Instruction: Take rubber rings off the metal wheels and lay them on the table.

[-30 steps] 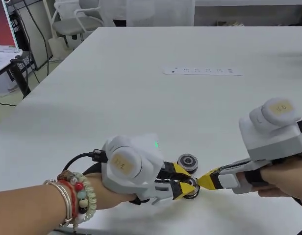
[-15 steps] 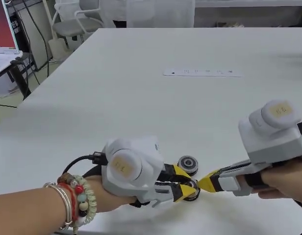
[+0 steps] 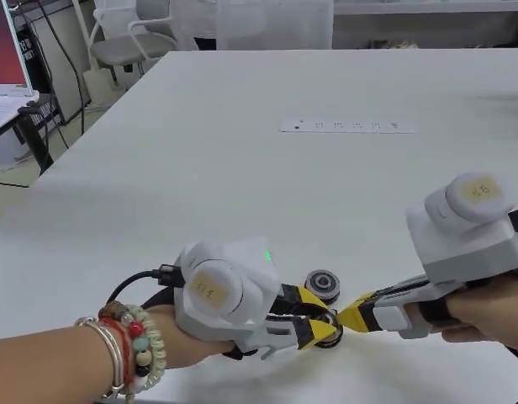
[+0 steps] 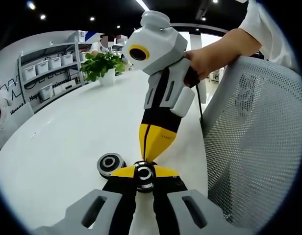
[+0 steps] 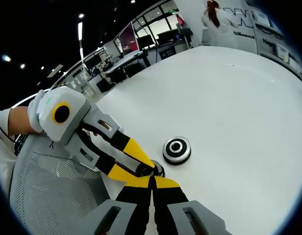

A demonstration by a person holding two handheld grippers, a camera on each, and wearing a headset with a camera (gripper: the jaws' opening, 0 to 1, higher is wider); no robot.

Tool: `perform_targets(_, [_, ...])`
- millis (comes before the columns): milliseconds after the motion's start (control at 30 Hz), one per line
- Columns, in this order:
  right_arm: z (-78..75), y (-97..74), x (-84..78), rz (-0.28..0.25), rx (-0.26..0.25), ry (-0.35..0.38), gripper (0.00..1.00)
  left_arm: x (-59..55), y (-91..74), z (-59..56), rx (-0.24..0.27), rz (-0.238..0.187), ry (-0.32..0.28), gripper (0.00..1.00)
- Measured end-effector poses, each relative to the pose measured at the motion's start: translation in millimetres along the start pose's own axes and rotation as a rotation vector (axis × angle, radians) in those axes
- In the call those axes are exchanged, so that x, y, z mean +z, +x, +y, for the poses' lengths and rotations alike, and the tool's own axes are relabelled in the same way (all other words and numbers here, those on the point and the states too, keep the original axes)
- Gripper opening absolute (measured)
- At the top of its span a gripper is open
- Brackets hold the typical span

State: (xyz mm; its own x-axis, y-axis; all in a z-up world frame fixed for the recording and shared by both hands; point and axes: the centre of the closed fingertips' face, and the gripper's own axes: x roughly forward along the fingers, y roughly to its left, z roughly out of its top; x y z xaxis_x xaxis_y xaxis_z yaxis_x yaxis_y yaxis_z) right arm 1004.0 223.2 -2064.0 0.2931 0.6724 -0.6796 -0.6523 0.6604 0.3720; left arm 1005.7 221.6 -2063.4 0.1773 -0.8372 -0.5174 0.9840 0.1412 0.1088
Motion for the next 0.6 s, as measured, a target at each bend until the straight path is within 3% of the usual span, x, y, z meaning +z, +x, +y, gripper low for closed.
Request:
perform_targets(433, [7.2,1.2,5.3,-0.018,0.023,-0.012,0.00,-0.1,-0.1,-0.2,-0.001,-0.003,-0.004,0.07])
perform_targets(467, [6.3,1.7,4.2,-0.012,0.004,-0.046,0.00,-0.1,-0.1,-0.2,0.000,-0.003,-0.003,0.07])
perform_targets(600, [8.4,1.7,4.9,-0.010,0.008,-0.049,0.00,-0.1,-0.1,-0.2,0.000,-0.003,-0.001,0.07])
